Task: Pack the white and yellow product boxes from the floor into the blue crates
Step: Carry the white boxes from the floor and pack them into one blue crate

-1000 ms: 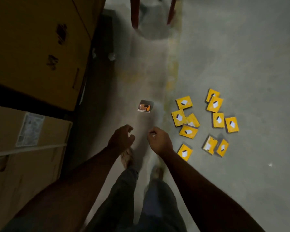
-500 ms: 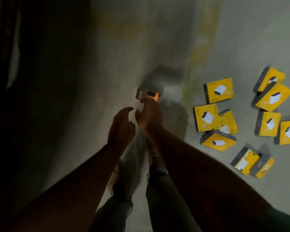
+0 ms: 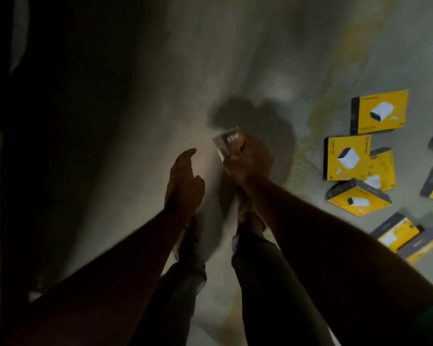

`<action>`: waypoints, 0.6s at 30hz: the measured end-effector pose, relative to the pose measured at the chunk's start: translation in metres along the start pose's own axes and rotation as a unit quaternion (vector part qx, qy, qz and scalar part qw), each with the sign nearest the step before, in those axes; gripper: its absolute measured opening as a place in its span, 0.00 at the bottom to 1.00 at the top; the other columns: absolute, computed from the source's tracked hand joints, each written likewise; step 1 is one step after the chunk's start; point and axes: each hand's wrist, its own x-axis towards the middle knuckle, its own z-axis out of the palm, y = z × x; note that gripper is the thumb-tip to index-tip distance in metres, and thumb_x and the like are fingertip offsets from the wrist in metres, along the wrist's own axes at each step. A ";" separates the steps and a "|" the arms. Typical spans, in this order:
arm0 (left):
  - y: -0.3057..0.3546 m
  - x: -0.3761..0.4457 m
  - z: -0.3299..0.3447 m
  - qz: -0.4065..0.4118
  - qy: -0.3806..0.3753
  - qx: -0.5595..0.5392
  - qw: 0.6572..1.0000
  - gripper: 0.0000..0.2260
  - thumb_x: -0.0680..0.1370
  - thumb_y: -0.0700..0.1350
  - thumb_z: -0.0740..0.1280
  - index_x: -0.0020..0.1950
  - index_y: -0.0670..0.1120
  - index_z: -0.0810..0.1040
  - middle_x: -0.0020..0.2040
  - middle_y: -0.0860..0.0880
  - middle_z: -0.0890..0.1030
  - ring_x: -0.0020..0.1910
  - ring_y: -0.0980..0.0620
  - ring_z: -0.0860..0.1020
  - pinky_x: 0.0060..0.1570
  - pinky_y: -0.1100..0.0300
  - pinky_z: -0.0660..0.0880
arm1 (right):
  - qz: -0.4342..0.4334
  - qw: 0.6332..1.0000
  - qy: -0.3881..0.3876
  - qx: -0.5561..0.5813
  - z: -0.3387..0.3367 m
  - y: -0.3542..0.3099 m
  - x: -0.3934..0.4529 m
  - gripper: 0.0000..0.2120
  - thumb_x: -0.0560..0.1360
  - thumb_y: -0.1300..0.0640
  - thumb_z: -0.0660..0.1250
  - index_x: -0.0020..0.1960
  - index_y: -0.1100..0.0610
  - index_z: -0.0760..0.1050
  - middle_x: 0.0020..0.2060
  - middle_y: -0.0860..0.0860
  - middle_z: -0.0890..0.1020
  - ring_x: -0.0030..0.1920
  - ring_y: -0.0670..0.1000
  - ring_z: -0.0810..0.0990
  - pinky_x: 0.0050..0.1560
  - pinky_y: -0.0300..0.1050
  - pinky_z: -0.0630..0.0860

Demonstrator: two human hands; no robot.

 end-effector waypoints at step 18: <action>0.083 -0.429 -0.281 -0.001 0.135 -0.095 0.986 0.33 0.76 0.32 0.64 0.80 0.47 0.61 0.78 0.44 0.66 0.75 0.44 0.66 0.73 0.51 0.66 | -0.264 0.932 -0.176 0.177 -0.306 -0.158 -0.481 0.27 0.72 0.44 0.78 0.64 0.44 0.69 0.51 0.35 0.80 0.49 0.30 0.80 0.45 0.28 0.78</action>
